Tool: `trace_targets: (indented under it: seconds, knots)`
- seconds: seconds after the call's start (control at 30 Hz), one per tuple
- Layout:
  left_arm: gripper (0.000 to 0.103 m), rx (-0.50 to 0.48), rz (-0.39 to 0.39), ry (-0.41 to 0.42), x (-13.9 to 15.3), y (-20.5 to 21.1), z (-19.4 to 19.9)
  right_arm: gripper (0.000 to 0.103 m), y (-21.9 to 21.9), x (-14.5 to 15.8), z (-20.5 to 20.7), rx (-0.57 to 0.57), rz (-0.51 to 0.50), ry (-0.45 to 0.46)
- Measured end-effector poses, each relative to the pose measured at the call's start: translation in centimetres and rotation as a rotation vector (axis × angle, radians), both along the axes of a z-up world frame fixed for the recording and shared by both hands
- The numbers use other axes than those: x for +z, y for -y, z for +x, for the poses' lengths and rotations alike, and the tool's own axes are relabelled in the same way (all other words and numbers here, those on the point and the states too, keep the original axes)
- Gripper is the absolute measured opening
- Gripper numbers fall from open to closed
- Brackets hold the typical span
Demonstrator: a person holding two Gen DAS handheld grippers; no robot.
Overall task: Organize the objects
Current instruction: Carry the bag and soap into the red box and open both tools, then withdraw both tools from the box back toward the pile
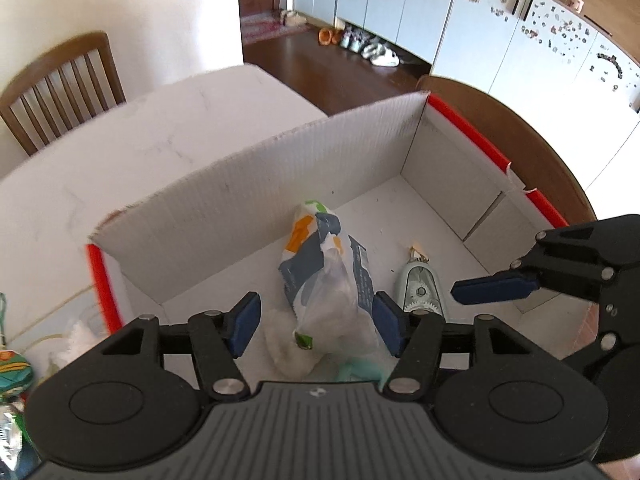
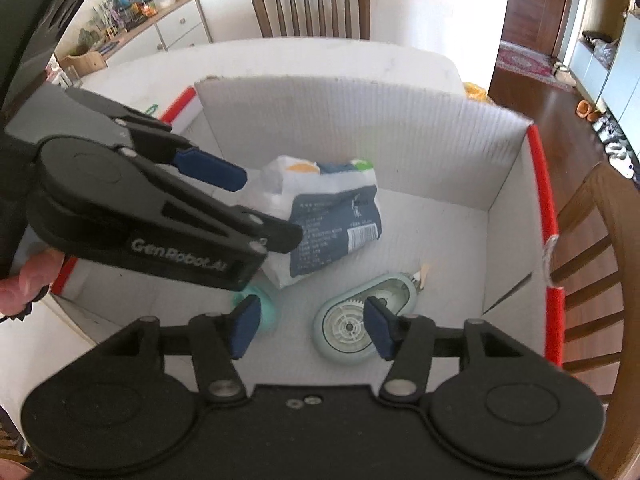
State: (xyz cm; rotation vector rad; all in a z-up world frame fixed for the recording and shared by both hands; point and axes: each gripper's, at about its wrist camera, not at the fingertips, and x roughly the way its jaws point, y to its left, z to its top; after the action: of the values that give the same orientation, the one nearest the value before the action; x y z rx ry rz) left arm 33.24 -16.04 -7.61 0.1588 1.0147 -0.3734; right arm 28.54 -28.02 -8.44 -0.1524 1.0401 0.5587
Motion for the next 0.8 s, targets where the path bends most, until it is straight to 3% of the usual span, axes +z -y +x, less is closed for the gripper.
trace_targets:
  seconds: [0.07,0.3,0.53,0.8]
  knots:
    - [0.066,-0.003,0.001,0.030,0.7,-0.2,-0.8,0.059,0.2,0.7,-0.3,-0.002,0.014,0.014]
    - [0.067,-0.007,-0.014,0.120,3.0,-0.8,-3.5,0.066,0.5,3.0,-1.7,-0.009,0.058,0.048]
    - [0.082,0.019,-0.053,0.200,5.2,-2.3,-6.0,0.073,0.6,5.0,-3.2,-0.003,0.100,0.087]
    - [0.082,0.065,-0.088,0.271,6.7,-4.5,-8.4,0.077,0.5,6.9,-4.8,-0.034,0.146,0.132]
